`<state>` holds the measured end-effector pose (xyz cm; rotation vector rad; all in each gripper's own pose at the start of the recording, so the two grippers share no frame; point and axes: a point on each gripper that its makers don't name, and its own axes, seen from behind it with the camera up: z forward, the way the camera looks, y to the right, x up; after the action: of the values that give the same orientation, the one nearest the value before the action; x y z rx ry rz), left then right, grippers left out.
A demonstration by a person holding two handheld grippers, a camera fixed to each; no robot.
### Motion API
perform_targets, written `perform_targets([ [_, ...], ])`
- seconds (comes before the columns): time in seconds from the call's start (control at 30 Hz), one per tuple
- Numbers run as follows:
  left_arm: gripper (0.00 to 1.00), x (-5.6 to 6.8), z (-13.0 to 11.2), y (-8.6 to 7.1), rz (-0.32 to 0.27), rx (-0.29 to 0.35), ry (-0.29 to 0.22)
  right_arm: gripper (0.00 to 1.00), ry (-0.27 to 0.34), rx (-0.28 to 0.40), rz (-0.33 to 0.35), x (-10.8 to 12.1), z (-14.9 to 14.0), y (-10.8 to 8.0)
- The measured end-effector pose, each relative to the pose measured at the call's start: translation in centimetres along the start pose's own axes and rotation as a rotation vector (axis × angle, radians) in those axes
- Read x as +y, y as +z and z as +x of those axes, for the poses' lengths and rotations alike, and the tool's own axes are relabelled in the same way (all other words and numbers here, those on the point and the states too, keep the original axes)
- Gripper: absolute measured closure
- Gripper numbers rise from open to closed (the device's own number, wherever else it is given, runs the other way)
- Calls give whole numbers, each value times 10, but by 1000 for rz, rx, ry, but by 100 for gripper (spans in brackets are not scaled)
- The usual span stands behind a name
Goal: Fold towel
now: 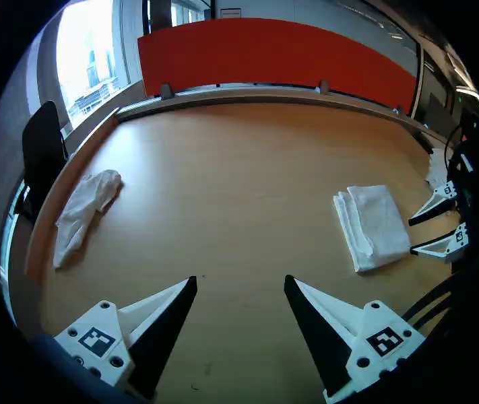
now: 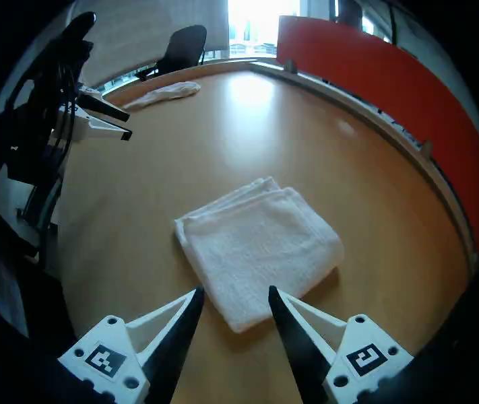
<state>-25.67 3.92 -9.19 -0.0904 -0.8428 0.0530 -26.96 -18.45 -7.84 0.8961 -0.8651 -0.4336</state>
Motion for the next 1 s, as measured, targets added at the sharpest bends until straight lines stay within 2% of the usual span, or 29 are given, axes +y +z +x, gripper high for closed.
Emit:
perform_targets([
  [0.5,4,3,-2,-1,-2,0,0,29,32,-62,-18,3,-36,3],
  [1.0,4,3,-2,-2,-5,3,1,53,60,-85,-17,1,-49,6],
])
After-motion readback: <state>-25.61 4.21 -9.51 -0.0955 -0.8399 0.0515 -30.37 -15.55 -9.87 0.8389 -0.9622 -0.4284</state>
